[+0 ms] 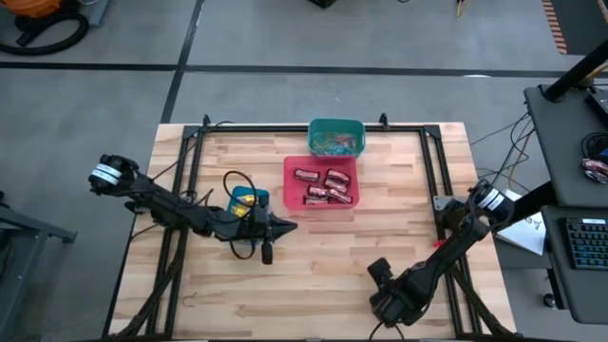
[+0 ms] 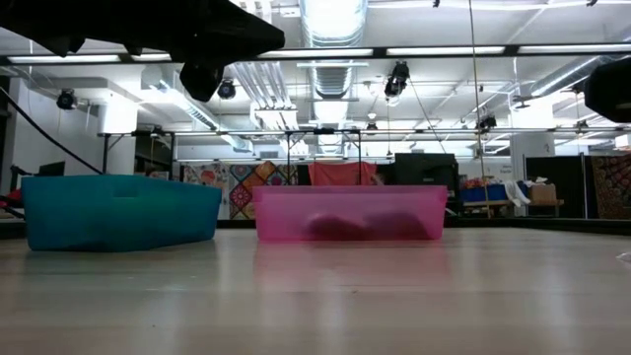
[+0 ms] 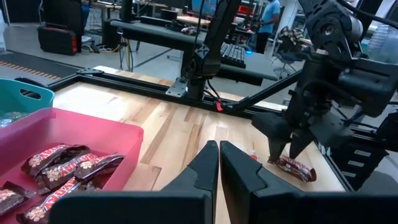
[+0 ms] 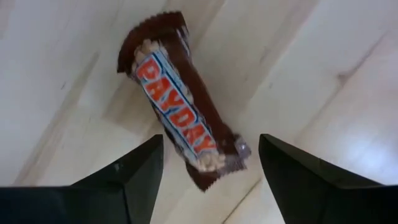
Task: Sort candy
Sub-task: Put the brown chocolate bar into the red bin
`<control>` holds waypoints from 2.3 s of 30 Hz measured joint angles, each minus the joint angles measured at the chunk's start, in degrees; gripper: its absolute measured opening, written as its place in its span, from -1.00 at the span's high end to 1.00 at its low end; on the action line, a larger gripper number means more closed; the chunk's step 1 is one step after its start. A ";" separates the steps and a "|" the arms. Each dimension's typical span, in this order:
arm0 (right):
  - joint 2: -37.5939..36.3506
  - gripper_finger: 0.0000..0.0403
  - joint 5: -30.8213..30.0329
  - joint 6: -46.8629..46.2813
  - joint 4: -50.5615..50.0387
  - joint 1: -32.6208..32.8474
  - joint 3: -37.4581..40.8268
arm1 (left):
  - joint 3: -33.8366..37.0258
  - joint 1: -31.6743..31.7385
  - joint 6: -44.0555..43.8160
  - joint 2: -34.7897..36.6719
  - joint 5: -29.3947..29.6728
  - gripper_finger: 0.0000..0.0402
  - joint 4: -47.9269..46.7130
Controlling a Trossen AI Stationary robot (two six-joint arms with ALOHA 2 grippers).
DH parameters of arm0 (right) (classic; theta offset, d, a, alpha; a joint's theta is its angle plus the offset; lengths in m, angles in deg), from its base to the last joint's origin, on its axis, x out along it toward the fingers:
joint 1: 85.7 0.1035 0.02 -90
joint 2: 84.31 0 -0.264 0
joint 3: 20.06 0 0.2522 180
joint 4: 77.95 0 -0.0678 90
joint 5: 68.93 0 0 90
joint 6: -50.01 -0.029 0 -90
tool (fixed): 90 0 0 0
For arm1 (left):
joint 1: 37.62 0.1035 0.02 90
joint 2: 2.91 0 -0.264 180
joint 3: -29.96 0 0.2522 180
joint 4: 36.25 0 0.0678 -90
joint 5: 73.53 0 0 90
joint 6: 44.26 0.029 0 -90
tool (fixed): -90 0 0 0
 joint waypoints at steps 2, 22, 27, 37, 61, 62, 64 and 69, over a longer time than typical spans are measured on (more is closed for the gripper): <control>0.63 -0.23 -0.31 1.21 0.98 0.00 -0.01 | 0.00 0.00 0.17 0.00 0.00 1.00 0.02; 0.90 0.62 -0.99 0.76 1.60 -0.84 -0.02 | 0.00 -0.11 0.62 1.58 -0.11 1.00 1.00; -1.47 0.58 -1.40 0.31 1.05 -5.22 -1.44 | 0.00 -0.11 4.12 7.18 -0.15 1.00 -3.42; -4.59 0.63 -1.40 6.18 -1.76 -24.95 -10.68 | 0.00 -0.11 8.18 22.22 -0.13 1.00 -21.75; 3.12 0.63 -1.05 24.56 6.55 -65.37 -16.01 | 0.00 -0.13 6.18 21.12 3.16 1.00 -22.48; 3.90 0.63 -1.25 23.50 6.51 -65.40 -15.98 | 0.00 -0.13 6.14 21.12 3.16 1.00 -22.46; 5.14 0.61 -1.24 21.41 6.65 -65.42 -15.98 | 0.00 -0.13 6.00 21.12 3.16 1.00 -22.49; 7.45 0.57 -1.38 17.70 7.68 -65.42 -15.98 | 0.00 -0.13 5.98 21.07 3.37 1.00 -22.51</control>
